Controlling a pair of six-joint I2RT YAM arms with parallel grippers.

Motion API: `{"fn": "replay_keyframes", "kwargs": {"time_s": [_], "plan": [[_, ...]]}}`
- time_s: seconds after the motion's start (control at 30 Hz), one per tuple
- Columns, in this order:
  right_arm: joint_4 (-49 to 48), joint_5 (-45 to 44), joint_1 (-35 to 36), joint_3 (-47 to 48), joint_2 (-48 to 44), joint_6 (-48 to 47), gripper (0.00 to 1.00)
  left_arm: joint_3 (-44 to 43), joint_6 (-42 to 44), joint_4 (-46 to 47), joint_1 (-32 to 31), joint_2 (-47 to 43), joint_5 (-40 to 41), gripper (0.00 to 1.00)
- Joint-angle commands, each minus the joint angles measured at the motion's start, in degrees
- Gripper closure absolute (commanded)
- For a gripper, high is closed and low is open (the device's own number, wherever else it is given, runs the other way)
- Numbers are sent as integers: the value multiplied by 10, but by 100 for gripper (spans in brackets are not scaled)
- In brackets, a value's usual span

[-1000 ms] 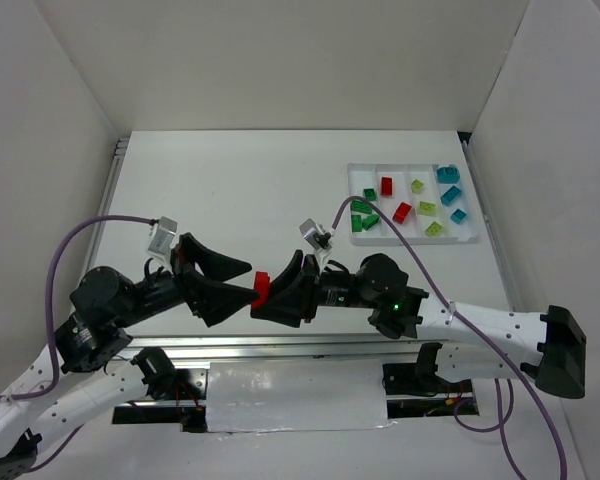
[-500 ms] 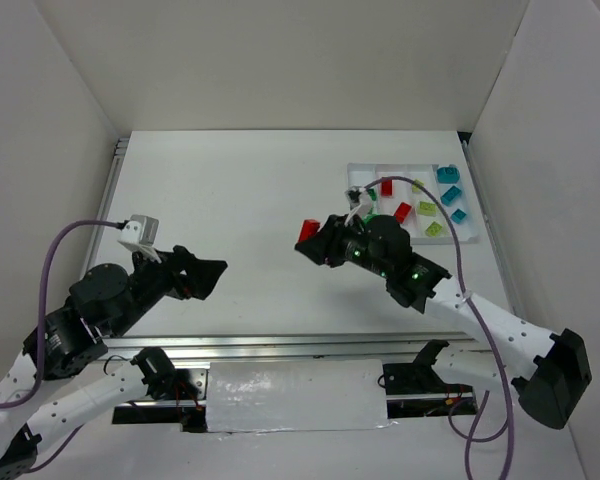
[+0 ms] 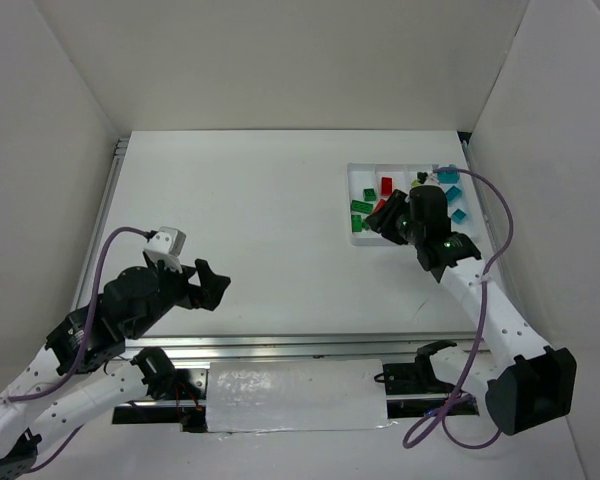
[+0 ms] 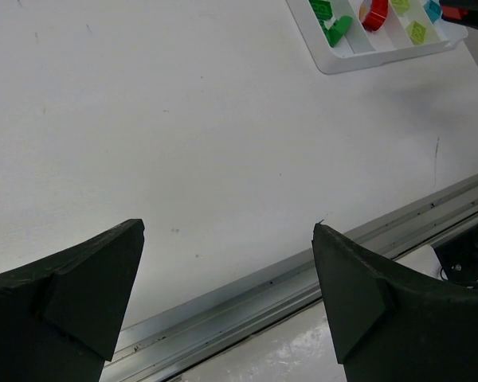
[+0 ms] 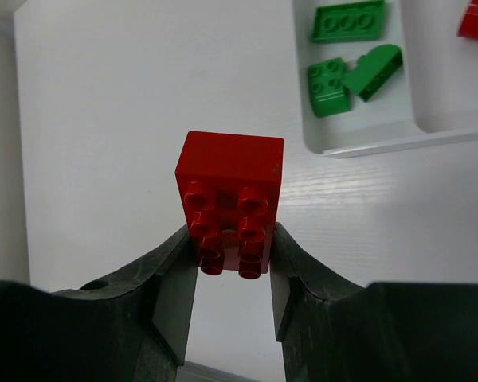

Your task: Sort the legos into containers by color

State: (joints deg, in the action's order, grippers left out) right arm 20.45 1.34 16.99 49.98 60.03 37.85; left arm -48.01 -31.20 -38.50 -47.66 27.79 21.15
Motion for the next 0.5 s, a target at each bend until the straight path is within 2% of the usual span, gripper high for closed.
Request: {"fn": "replay_keyframes", "kwargs": {"time_s": [0.0,0.27,0.47], "plan": [[28,26,-39,35,11,-22,100,6,23,33,1,5,-28,1],[56,13,-94,66,50,-53,100,7,26,34,1,2,-33,0],[87,-13,-134,158,171,-67,99,9,32,39,0,10,-41,1]]}}
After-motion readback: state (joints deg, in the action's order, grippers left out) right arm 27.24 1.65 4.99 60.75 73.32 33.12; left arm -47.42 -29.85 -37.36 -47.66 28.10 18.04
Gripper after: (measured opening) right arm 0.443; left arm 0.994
